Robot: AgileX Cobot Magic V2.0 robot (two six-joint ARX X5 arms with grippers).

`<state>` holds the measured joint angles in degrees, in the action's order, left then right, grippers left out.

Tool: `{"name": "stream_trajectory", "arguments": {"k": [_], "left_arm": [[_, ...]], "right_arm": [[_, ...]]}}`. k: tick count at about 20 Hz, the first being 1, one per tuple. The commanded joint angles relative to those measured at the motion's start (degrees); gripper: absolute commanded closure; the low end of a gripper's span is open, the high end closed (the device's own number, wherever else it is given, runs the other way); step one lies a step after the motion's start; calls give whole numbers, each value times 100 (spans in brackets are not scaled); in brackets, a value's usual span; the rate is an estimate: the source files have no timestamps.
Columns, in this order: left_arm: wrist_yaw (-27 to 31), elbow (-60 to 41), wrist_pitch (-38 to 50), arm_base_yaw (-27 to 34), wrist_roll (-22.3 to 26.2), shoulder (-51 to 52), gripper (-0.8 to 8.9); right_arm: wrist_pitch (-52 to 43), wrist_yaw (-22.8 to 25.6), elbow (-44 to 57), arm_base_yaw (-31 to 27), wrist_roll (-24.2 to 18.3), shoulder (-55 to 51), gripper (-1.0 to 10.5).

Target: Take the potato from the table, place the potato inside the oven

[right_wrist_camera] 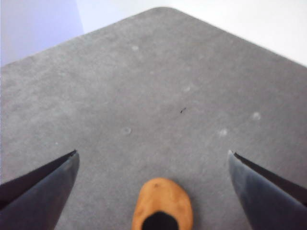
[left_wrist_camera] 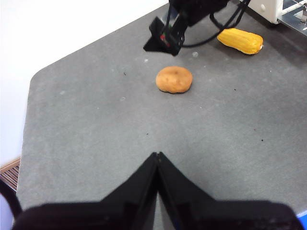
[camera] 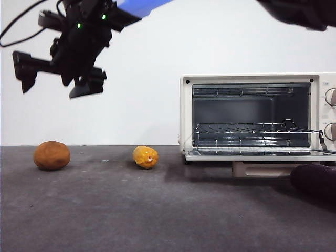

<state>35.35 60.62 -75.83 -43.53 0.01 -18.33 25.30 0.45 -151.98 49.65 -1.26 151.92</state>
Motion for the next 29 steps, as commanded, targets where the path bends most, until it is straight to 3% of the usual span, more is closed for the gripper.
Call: {"name": "stream_trajectory", "arguments": {"k": [1, 8, 13, 29], "left_arm": [[31, -24, 24, -7, 61, 39, 822], [13, -24, 24, -7, 59, 37, 822], [15, -24, 24, -7, 61, 37, 822], [17, -24, 24, -9, 68, 37, 822]], "right_arm": [[55, 0, 42, 26, 306, 332, 304], [160, -39, 42, 37, 487, 592, 274], [192, -37, 42, 35, 566, 719, 94], [-17, -144, 44, 72, 778, 1016, 96]]}}
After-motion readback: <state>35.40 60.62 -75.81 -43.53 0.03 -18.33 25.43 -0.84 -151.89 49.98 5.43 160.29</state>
